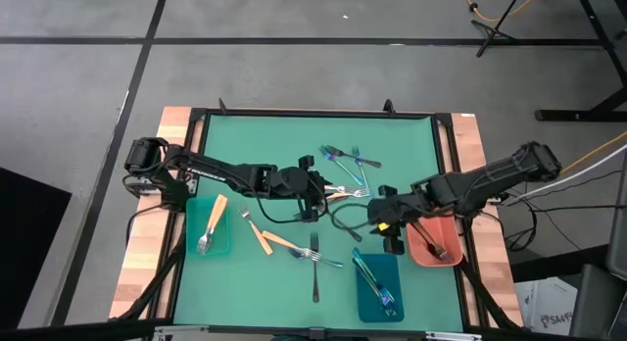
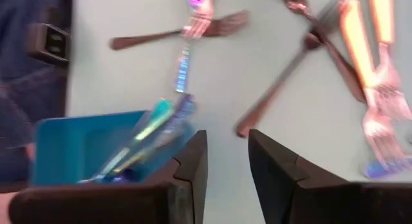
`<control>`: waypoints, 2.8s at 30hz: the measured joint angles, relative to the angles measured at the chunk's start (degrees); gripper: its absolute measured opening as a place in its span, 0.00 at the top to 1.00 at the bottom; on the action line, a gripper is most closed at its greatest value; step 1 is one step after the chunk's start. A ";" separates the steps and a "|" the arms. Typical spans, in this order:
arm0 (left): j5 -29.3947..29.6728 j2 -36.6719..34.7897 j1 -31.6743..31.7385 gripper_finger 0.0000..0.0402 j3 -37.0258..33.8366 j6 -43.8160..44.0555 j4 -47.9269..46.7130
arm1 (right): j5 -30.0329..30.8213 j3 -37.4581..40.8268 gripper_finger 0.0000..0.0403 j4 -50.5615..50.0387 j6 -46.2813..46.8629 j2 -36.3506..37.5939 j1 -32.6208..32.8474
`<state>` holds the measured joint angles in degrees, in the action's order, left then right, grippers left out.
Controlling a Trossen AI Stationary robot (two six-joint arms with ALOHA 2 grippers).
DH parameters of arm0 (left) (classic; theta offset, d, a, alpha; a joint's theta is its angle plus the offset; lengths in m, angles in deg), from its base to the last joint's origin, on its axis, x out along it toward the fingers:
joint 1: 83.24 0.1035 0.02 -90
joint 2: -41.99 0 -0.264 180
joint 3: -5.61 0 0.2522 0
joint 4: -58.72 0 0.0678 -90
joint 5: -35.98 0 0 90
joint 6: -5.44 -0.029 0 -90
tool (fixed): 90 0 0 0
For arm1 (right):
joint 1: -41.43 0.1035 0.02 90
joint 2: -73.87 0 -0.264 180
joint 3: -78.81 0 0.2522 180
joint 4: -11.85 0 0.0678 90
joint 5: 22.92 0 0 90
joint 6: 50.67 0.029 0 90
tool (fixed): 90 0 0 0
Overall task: Sort silverware by color (type)
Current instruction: Put the black fork into the orange bin
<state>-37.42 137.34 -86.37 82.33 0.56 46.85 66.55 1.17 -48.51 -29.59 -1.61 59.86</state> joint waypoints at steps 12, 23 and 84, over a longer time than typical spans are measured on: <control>0.00 0.00 0.00 0.70 0.00 -0.01 0.00 | -0.02 0.00 0.74 -5.06 -11.27 0.02 -12.80; 0.00 0.00 0.00 0.70 0.00 0.00 0.00 | 0.01 0.00 0.74 -4.98 -22.35 0.02 -25.52; 0.00 0.00 0.00 0.70 0.00 0.34 0.00 | -8.54 29.94 0.74 47.03 -30.68 -12.21 -52.95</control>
<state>-37.42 137.34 -86.37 82.33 0.90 46.85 58.00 31.12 -1.48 -60.26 -13.83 6.91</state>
